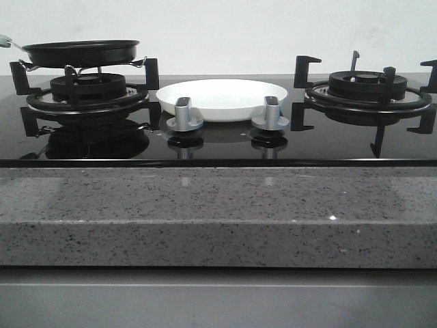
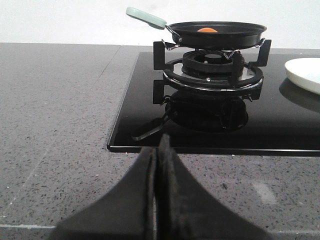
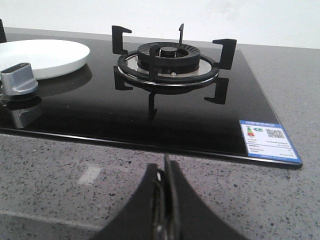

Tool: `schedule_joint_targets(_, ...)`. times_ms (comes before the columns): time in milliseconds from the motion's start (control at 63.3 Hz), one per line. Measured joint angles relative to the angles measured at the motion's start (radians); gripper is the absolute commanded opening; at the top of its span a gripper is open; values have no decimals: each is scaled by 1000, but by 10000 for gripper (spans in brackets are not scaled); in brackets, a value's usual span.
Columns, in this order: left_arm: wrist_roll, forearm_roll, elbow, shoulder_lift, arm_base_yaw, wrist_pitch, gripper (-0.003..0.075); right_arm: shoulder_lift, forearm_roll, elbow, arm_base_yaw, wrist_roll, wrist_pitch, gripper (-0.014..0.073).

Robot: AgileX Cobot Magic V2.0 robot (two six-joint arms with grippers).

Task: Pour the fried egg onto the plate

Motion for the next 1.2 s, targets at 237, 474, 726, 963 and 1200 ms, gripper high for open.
schedule_joint_targets(237, 0, 0, -4, 0, 0, -104, -20, 0, 0, 0, 0, 0, -8, -68)
schedule_joint_targets(474, 0, 0, -201, 40, 0, 14, -20, 3, 0, -184, 0, 0, 37, -65)
schedule_joint_targets(726, 0, 0, -456, 359, 0, 80, -20, 258, 0, -478, 0, 1, 145, -57)
schedule_joint_targets(963, 0, 0, -512, 517, 0, 86, 34, 460, 0, -585, 0, 1, 185, 3)
schedule_joint_targets(1200, 0, 0, -514, 519, 0, 76, 602, 473, 0, -585, 0, 1, 185, 481)
